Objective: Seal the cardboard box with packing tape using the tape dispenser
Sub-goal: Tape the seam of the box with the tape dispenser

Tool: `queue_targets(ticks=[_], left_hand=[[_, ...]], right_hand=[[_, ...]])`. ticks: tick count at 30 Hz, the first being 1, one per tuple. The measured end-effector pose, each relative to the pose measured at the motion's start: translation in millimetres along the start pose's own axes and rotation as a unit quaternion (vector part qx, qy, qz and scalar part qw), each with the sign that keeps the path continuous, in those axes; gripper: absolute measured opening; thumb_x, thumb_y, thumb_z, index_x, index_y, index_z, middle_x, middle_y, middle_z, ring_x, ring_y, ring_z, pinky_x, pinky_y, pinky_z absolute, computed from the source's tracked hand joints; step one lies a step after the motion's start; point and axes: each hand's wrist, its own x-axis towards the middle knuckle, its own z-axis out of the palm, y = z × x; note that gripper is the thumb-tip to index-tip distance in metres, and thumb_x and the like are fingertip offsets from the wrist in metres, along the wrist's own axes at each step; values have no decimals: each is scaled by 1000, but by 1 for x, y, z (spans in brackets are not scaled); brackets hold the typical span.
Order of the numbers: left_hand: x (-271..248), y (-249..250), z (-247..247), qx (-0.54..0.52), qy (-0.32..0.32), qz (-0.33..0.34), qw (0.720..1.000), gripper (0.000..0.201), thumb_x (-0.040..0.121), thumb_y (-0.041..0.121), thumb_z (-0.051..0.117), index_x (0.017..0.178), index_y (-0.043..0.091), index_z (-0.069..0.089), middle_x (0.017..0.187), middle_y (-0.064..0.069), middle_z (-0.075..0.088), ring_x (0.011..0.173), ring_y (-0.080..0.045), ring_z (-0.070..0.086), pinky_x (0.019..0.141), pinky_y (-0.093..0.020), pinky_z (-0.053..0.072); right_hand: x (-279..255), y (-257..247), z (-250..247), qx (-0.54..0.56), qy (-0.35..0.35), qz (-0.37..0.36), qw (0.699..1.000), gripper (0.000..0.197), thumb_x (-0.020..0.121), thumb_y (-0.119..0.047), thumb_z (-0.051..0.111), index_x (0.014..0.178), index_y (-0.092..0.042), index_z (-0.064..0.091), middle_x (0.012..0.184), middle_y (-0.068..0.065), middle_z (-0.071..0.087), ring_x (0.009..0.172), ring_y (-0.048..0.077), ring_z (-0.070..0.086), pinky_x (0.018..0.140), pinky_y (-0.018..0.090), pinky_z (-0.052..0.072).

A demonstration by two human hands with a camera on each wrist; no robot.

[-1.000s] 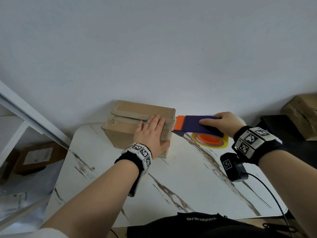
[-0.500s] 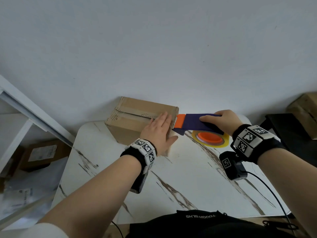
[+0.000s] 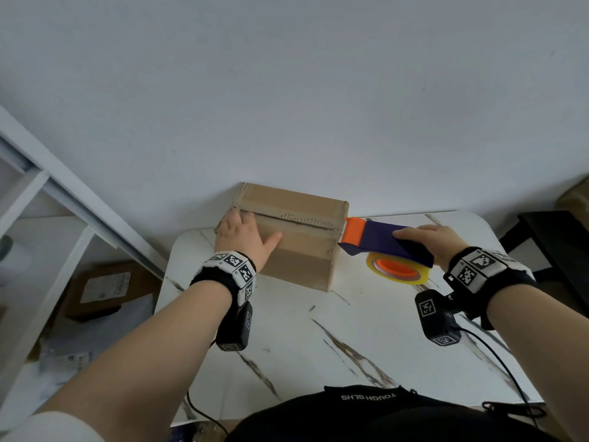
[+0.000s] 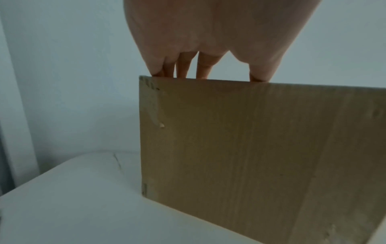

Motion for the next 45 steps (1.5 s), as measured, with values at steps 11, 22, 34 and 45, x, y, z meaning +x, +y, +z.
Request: queue_targets(ticks=[11, 22, 34, 45], left_hand=[[-11, -17, 0, -32, 40, 114, 992, 40, 90, 43, 48, 125, 24, 57, 117, -9, 51, 111, -29, 43, 95, -36, 37], [5, -11, -14, 33, 1, 97, 995, 44, 91, 44, 45, 122, 13, 49, 123, -12, 51, 113, -32, 46, 93, -39, 40], [-4, 0, -4, 92, -86, 225, 966, 76, 86, 63, 39, 140, 10, 31, 147, -11, 32, 135, -27, 31, 114, -41, 25], [-8, 46, -3, 86, -51, 203, 974, 76, 71, 74, 50, 113, 10, 50, 117, -7, 47, 109, -24, 46, 81, -34, 45]], right_hand=[[-2, 27, 25, 155, 25, 78, 985, 13, 75, -8, 75, 80, -2, 65, 81, 15, 63, 78, 28, 59, 79, 39, 51], [-1, 29, 34, 158, 66, 93, 981, 19, 72, -16, 77, 70, -8, 61, 87, 17, 63, 89, 34, 60, 94, 49, 49], [5, 31, 43, 150, 60, 96, 982, 27, 69, -29, 79, 76, -9, 62, 106, 24, 67, 102, 41, 63, 96, 51, 49], [7, 31, 47, 120, 49, 64, 990, 24, 75, -34, 74, 71, -14, 61, 101, 21, 67, 94, 35, 62, 95, 47, 49]])
